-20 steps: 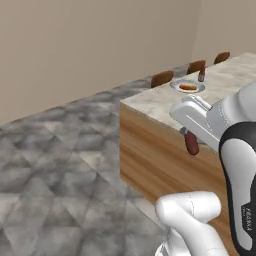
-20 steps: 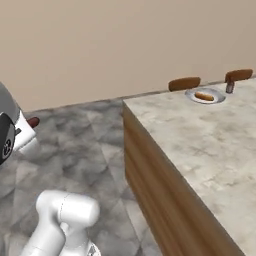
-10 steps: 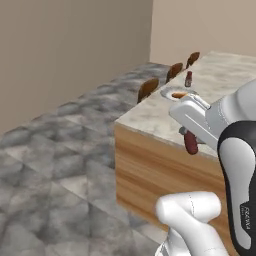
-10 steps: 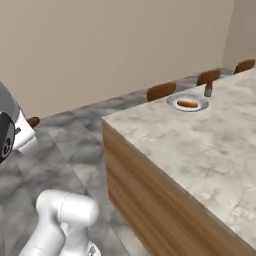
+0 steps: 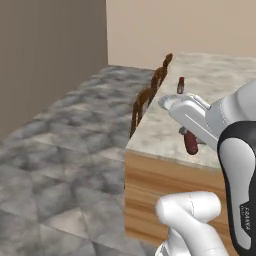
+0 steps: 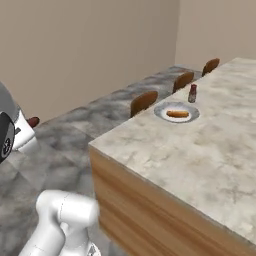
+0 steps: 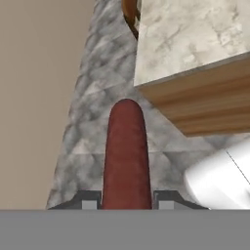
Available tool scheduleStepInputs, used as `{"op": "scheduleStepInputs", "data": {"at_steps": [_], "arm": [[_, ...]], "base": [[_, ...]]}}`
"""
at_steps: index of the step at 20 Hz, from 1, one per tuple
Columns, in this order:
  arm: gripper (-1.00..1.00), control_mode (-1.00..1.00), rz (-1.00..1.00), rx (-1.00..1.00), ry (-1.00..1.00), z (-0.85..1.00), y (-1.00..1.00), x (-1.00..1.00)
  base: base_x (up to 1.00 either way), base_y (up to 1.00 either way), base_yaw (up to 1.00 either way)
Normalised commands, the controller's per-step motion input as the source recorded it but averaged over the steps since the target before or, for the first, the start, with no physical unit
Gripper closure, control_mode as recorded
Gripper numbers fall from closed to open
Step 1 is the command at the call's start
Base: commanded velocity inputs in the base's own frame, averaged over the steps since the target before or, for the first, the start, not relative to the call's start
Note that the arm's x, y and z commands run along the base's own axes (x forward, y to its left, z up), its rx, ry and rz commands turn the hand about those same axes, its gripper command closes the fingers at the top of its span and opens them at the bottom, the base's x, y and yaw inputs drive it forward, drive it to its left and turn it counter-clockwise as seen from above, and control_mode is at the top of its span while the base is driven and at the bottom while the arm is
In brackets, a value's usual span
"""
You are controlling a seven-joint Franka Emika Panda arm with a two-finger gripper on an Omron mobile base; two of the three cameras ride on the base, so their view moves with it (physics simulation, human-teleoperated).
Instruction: Move the hot dog bun to the plate on the dining table and place the condiment next to that plate. Then navigate to the fridge and take the sausage and place it on the plate as well.
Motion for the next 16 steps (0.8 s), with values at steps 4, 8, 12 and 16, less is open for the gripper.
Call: {"op": "scheduleStepInputs", "data": {"at_steps": [4,8,12,16], "arm": [[1.00,1.00,0.00,0.00,0.00,0.00,0.00,0.00],[1.00,1.00,0.00,0.00,0.00,0.00,0.00,0.00],[1.00,1.00,0.00,0.00,0.00,0.00,0.00,0.00],[1.00,1.00,0.00,0.00,0.00,0.00,0.00,0.00]], "base": [[1.00,0.63,-0.45],[0.90,0.85,-0.44],[0.57,1.00,-0.33],[0.57,1.00,-0.32]]}}
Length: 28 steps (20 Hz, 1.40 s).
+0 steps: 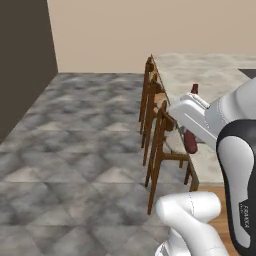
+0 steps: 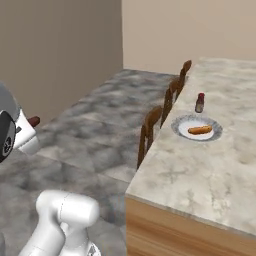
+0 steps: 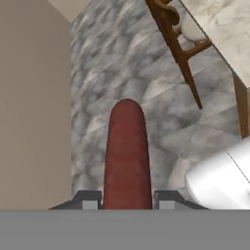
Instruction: Move the hot dog bun to the plate on the dining table and place the condiment next to that plate. Then navigate to the fridge and take the sausage and place it on the plate as well.
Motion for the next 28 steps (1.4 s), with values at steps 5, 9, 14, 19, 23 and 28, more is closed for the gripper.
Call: {"op": "scheduleStepInputs", "data": {"at_steps": [5,9,14,19,23,28], "arm": [[1.00,1.00,0.00,0.00,0.00,0.00,0.00,0.00],[1.00,1.00,0.00,0.00,0.00,0.00,0.00,0.00],[1.00,1.00,0.00,0.00,0.00,0.00,0.00,0.00],[1.00,1.00,0.00,0.00,0.00,0.00,0.00,0.00],[1.00,1.00,0.00,0.00,0.00,0.00,0.00,0.00],[1.00,1.00,0.00,0.00,0.00,0.00,0.00,0.00]], "base": [[0.59,0.91,-0.39],[0.59,0.87,-0.41],[0.54,0.73,-0.55],[0.53,0.64,-0.66],[0.71,0.70,-0.64],[0.82,0.75,-0.59]]}}
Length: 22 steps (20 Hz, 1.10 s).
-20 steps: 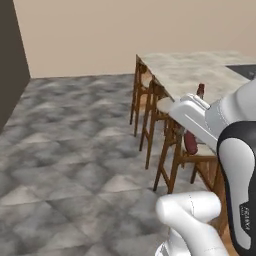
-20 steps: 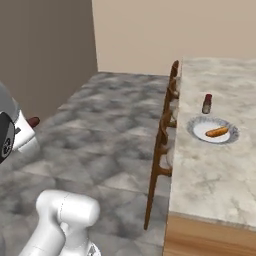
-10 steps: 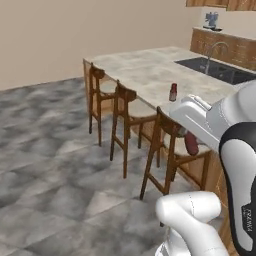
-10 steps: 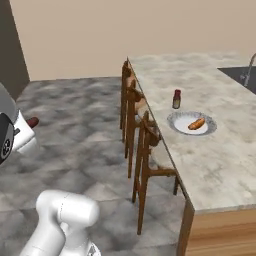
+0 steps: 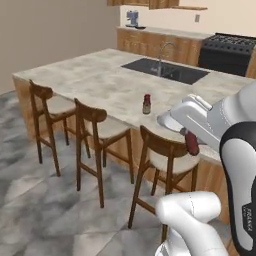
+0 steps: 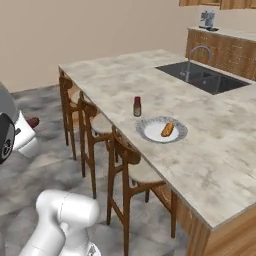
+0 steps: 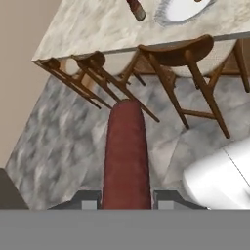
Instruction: Move the hot dog bun to the plate on the dining table and place the condiment next to that plate. Then navigate to the fridge and take the sausage and place it on the plate as well.
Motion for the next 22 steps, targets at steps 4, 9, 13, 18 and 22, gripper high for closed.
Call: {"op": "scheduleStepInputs", "data": {"at_steps": [4,9,13,18,22], "arm": [[1.00,1.00,0.00,0.00,0.00,0.00,0.00,0.00],[1.00,1.00,0.00,0.00,0.00,0.00,0.00,0.00],[1.00,1.00,0.00,0.00,0.00,0.00,0.00,0.00],[1.00,1.00,0.00,0.00,0.00,0.00,0.00,0.00],[1.00,1.00,0.00,0.00,0.00,0.00,0.00,0.00]], "base": [[0.77,0.75,-0.60],[0.69,0.70,-0.62],[0.48,0.37,-0.71],[0.51,0.30,-0.73],[0.85,0.35,-0.61]]}}
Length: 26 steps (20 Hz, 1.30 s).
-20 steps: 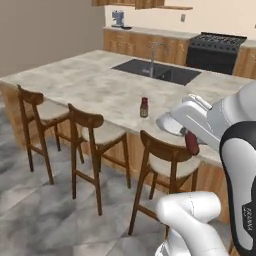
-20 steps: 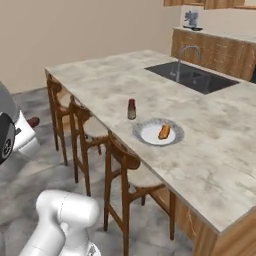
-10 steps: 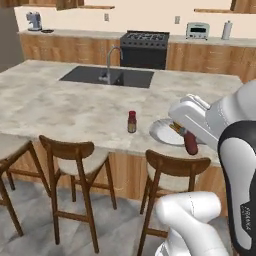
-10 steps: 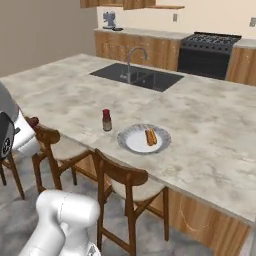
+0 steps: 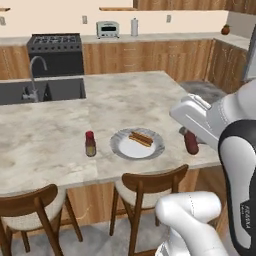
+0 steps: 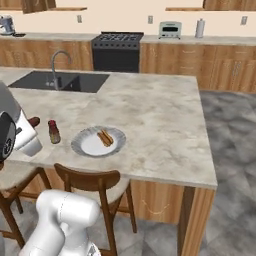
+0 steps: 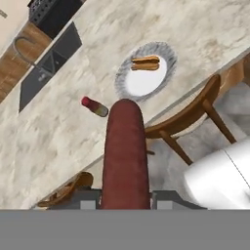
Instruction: Move the hot dog bun to the plate on the dining table and place the condiment next to that plate. Then navigate to the fridge and take the sausage and place it on the plate as well.
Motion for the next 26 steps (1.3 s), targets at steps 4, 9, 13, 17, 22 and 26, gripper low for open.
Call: {"op": "scheduleStepInputs", "data": {"at_steps": [4,9,13,17,22,26], "arm": [[1.00,1.00,0.00,0.00,0.00,0.00,0.00,0.00],[1.00,-1.00,-0.29,0.02,0.12,-0.20,0.17,0.80],[1.00,-1.00,-0.18,0.13,0.21,-0.43,-0.07,1.00],[1.00,-1.00,-0.04,0.05,0.19,-0.58,-0.14,0.87],[1.00,-1.00,0.00,-0.06,0.14,-0.64,0.00,0.70],[1.00,-1.00,0.00,-0.02,0.12,-0.46,0.02,0.94]], "base": [[1.00,0.45,-0.51],[0.20,0.08,-0.09],[0.00,0.00,0.00],[0.00,0.00,0.00],[0.00,0.00,0.00],[0.00,0.00,0.00]]}}
